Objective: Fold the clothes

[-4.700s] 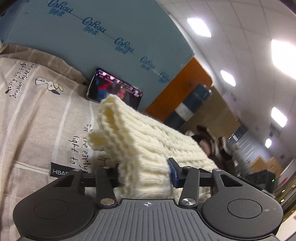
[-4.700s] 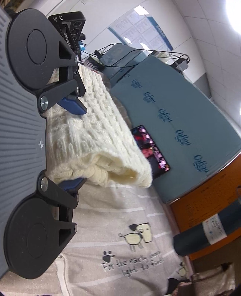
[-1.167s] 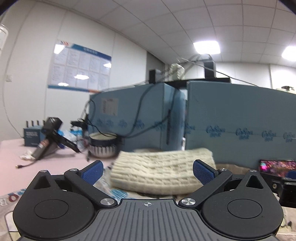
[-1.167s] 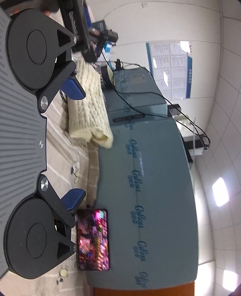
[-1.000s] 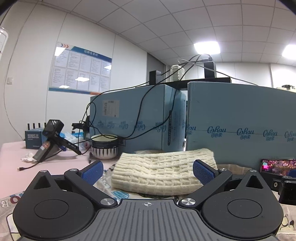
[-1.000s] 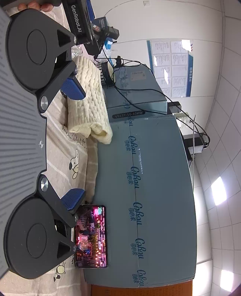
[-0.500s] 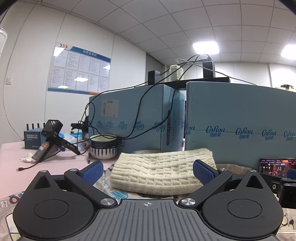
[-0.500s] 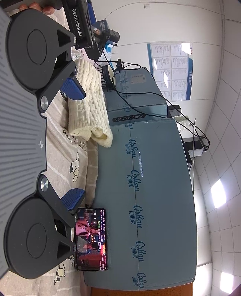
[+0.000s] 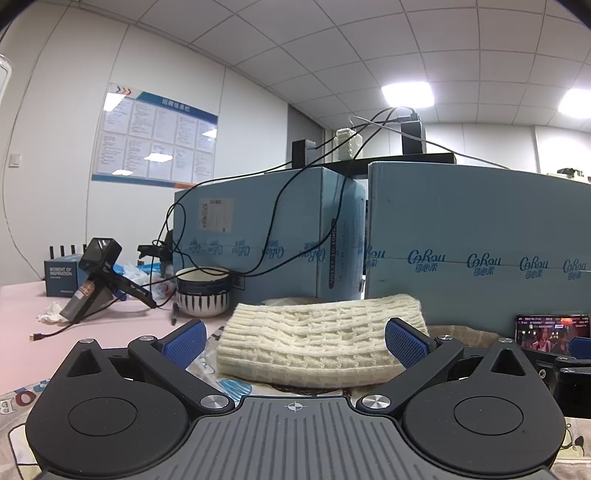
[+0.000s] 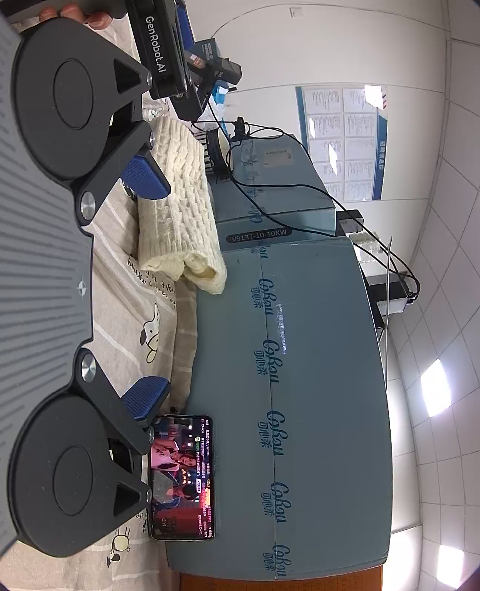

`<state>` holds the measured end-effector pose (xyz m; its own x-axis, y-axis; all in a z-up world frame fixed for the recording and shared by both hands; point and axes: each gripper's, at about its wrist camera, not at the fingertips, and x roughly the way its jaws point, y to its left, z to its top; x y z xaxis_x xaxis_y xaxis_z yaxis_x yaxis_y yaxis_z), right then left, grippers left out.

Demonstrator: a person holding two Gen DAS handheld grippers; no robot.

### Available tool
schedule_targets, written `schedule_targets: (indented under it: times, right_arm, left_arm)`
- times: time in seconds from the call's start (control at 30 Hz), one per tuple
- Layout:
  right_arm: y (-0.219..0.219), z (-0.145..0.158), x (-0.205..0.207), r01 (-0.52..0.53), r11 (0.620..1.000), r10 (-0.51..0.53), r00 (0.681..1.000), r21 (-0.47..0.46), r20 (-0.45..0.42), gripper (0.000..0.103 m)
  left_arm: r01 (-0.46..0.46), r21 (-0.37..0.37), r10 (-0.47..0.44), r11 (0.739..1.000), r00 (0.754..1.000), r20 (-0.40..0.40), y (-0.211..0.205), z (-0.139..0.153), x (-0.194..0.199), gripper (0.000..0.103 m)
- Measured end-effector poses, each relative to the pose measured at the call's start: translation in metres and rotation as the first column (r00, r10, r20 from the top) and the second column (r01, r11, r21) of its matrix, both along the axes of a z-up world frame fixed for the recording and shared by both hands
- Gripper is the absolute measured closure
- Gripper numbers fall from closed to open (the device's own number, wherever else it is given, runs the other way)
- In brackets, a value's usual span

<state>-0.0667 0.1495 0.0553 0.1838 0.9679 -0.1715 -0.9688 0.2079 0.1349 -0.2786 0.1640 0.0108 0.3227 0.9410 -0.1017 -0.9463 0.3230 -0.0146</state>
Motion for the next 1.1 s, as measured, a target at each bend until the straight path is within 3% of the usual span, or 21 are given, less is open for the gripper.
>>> schedule_targets:
  times: [1.1]
  right_arm:
    - [0.0018,-0.001,0.0019,-0.002,1.0,0.002,1.0,-0.012,-0.005,0.0]
  left_arm:
    - [0.006,-0.005,-0.006,1.0,1.0,0.007,0.0011,0.0004,-0.0004,0.0]
